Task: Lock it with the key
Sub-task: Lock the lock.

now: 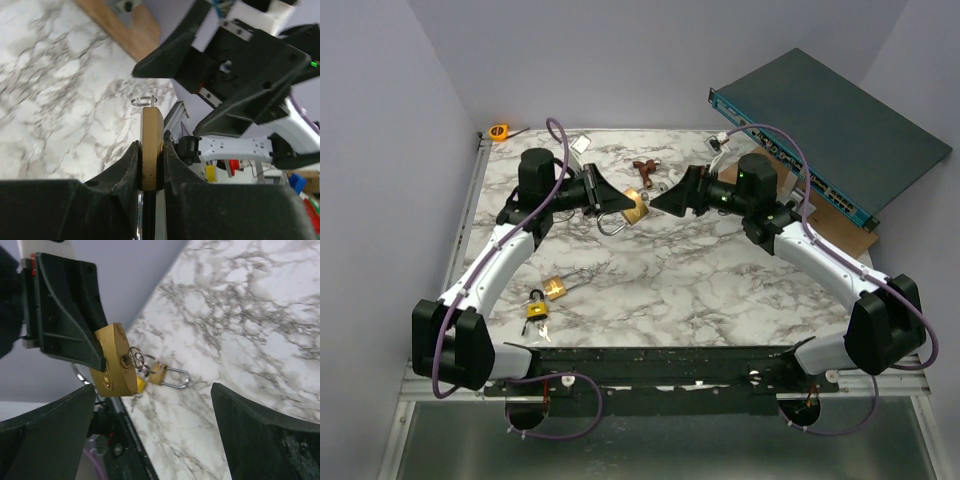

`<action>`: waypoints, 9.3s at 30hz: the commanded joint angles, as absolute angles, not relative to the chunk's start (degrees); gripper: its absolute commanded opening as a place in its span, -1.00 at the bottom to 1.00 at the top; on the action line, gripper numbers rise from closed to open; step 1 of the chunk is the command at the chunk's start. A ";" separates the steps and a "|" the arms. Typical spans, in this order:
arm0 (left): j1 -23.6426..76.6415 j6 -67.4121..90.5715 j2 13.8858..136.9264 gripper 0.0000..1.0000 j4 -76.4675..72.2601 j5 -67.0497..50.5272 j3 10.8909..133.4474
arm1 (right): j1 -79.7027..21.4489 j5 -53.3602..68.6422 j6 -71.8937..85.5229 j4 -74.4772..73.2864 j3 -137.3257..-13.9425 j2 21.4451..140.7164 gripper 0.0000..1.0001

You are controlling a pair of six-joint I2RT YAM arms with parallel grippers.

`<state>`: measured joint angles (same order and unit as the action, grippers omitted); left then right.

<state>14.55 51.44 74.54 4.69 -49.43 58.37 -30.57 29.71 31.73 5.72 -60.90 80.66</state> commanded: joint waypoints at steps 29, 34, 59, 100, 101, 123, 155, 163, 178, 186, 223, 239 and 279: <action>20.57 64.24 84.30 -1.00 -22.06 -67.81 73.06 | -32.94 48.43 43.16 18.07 -63.52 80.30 -0.60; 20.62 65.43 84.45 -1.00 -23.43 -68.76 73.67 | -32.96 50.55 43.21 20.38 -60.75 78.50 -0.13; 20.56 54.53 78.98 -1.00 -12.55 -72.40 70.99 | -32.86 48.85 42.35 18.40 -62.14 75.84 -0.73; 17.49 50.69 65.24 -0.46 -5.00 -55.16 59.11 | -32.80 31.48 57.40 35.83 -58.10 70.39 -0.99; 17.50 51.60 65.07 -0.47 -5.73 -54.31 59.15 | -32.81 31.79 57.35 35.74 -58.26 70.52 -0.99; 17.49 22.76 64.80 -1.00 23.43 -57.94 82.43 | -32.82 38.61 44.15 27.93 -58.77 66.73 -0.09; 23.33 19.27 61.57 -1.00 27.30 -60.41 93.78 | -33.71 55.07 34.10 22.66 -66.89 67.70 0.66; 23.38 22.32 61.31 -1.00 23.55 -60.47 92.50 | -38.22 50.87 37.36 29.21 -65.93 70.75 0.38; 23.29 21.53 61.00 -1.00 24.70 -59.77 92.75 | -38.23 46.76 45.31 38.72 -60.57 66.41 0.05; 23.29 23.07 60.73 -1.00 23.05 -59.13 92.26 | -38.19 47.11 46.10 38.77 -60.65 66.49 -0.15; 22.85 25.97 59.32 -1.00 20.05 -58.37 91.17 | -38.18 46.74 50.94 43.90 -59.63 65.77 -0.18; 22.85 27.77 59.81 -1.00 17.84 -58.34 89.46 | -38.29 45.59 49.70 42.10 -59.98 66.88 -0.54; 22.85 31.79 55.26 -0.85 16.26 -64.00 76.06 | -38.27 46.26 42.21 16.72 -63.99 57.69 -0.99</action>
